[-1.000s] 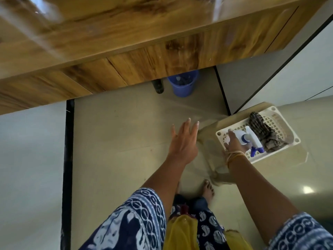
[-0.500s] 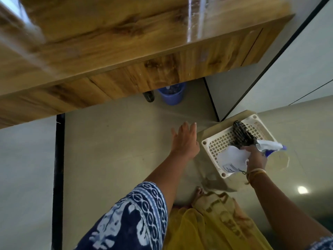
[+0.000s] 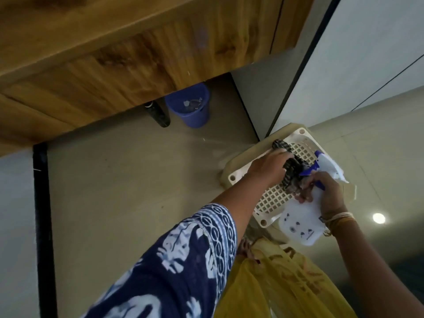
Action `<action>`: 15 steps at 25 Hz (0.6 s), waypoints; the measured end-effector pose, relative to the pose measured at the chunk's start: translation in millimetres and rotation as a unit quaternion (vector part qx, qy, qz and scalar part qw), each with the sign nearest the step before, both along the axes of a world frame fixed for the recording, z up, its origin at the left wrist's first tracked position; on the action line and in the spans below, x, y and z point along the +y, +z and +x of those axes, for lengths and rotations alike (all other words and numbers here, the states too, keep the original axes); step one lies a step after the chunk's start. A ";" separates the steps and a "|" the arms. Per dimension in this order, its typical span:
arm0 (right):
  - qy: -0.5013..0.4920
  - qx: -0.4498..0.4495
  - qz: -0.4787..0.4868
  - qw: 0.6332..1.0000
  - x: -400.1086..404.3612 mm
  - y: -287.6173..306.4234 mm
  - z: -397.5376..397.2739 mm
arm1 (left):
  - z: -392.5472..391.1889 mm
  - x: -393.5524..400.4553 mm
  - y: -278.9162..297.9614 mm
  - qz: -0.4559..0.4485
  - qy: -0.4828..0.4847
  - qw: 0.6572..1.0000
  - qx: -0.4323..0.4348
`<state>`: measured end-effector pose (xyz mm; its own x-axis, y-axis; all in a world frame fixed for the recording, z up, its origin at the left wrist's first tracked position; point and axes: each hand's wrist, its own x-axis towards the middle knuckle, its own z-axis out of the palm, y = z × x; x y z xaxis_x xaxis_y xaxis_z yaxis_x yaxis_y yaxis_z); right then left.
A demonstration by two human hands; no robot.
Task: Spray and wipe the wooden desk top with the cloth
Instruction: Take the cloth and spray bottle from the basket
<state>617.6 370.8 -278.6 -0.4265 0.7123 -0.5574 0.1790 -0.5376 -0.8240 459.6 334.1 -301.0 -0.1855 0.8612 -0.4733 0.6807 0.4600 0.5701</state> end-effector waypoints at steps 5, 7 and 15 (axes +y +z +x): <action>-0.033 0.018 -0.022 0.999 11.1 -7.0 6.9 | 11.2 17.7 -35.9 -0.044 -0.075 0.994 0.064; -0.031 0.019 -0.020 0.999 15.4 -10.8 8.9 | 13.9 23.8 -37.6 -0.047 -0.071 0.989 0.123; -0.005 0.010 -0.062 0.998 13.1 -7.7 10.6 | -1.8 5.4 2.6 0.022 0.091 0.995 0.021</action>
<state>628.1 383.9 -286.2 -0.4322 0.6417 -0.6336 0.1579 -0.6378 -0.7538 457.8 339.4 -298.4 -0.3589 0.8318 -0.4233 0.6130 0.5521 0.5652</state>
